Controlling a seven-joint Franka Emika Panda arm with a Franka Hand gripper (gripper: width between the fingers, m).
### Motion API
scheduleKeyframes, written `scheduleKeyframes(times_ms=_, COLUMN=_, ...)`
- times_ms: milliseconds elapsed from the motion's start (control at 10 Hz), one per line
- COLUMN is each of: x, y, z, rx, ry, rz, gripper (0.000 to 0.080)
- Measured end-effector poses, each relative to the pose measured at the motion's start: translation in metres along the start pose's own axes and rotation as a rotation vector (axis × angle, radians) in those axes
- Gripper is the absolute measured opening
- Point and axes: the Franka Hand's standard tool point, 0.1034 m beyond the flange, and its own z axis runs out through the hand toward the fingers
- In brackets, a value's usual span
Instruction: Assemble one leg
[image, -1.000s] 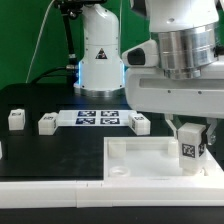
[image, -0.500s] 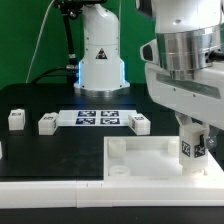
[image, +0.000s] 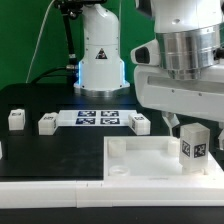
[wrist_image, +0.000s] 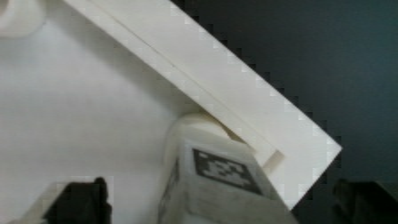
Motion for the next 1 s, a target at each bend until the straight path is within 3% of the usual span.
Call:
scheduleKeyframes(times_ms=500, x=0.005, y=0.0003, z=-0.0023, rx=-0.043, ry=0.03, rz=-0.683, gripper=0.0649)
scheduleKeyframes(times_ms=900, x=0.0062, y=0.0024, z=-0.0018, rx=-0.05, ry=0.027, rz=-0.839, gripper=0.0649)
scheduleKeyframes(times_ms=1000, x=0.0062, y=0.0024, z=-0.0018, rx=-0.05, ry=0.027, rz=-0.839, gripper=0.0556)
